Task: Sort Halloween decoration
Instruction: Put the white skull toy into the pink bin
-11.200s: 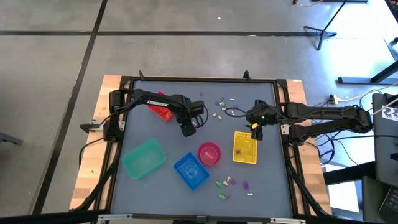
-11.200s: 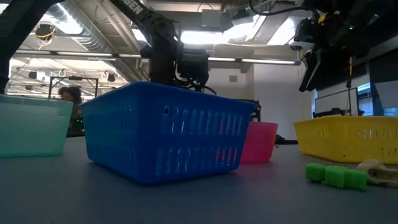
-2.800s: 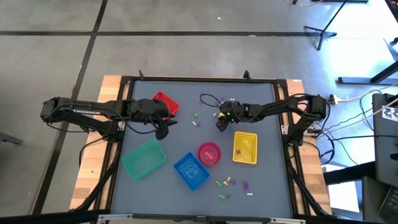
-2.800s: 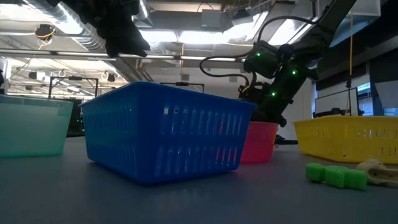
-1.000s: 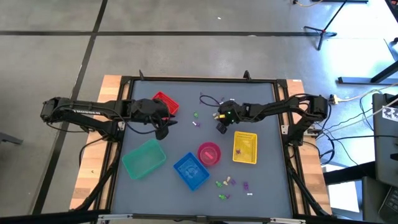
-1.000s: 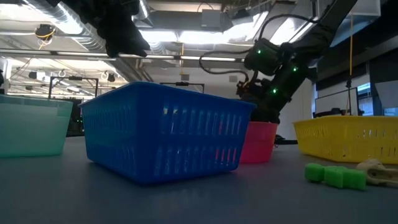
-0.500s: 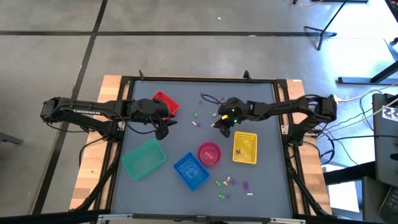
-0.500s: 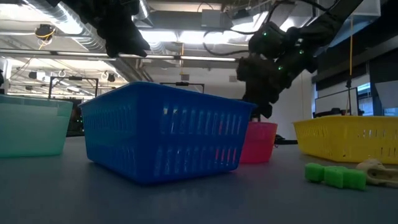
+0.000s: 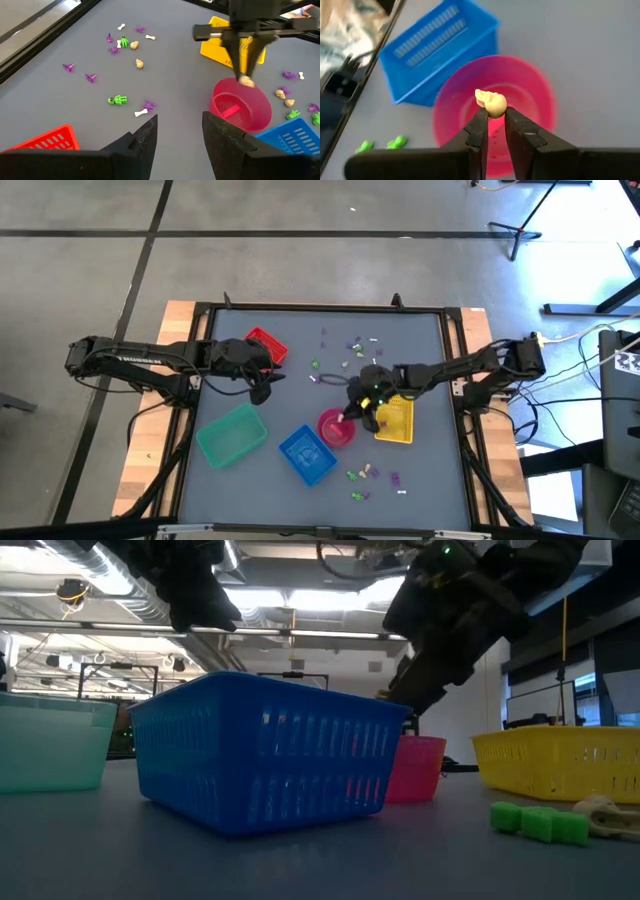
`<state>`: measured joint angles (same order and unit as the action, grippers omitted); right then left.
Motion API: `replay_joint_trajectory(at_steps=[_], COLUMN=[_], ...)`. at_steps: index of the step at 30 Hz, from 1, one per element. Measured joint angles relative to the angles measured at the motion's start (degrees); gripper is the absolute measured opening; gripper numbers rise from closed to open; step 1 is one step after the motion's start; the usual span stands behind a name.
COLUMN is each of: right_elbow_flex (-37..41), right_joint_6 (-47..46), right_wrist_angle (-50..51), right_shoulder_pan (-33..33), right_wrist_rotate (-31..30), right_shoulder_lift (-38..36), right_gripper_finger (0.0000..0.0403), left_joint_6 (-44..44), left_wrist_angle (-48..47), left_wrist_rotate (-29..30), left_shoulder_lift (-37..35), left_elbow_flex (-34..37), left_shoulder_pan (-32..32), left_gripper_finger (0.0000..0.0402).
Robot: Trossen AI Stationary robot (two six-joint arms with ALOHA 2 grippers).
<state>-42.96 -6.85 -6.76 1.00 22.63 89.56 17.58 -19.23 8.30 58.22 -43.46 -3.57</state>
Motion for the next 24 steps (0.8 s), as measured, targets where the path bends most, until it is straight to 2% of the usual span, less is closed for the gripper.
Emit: replay_joint_trajectory(at_steps=[6,17,24], right_elbow_flex=[0.00,-0.02,-0.04], right_joint_6=[1.14,1.24,1.24], right_wrist_angle=[0.05,0.52,0.61], right_shoulder_pan=[3.07,3.12,3.12], right_wrist_rotate=[-4.86,-4.90,-4.83], right_shoulder_lift=[0.00,0.00,0.00], right_gripper_finger=[0.0058,0.0060,0.0121], left_joint_6=[0.00,0.00,0.00], left_wrist_angle=[0.00,-0.01,0.00], left_wrist_rotate=[0.00,0.00,-0.05], left_shoulder_lift=[0.01,0.00,0.00], left_elbow_flex=[0.00,0.00,0.00], left_shoulder_pan=[0.00,0.00,0.00], left_gripper_finger=[0.0140,0.0140,0.0140])
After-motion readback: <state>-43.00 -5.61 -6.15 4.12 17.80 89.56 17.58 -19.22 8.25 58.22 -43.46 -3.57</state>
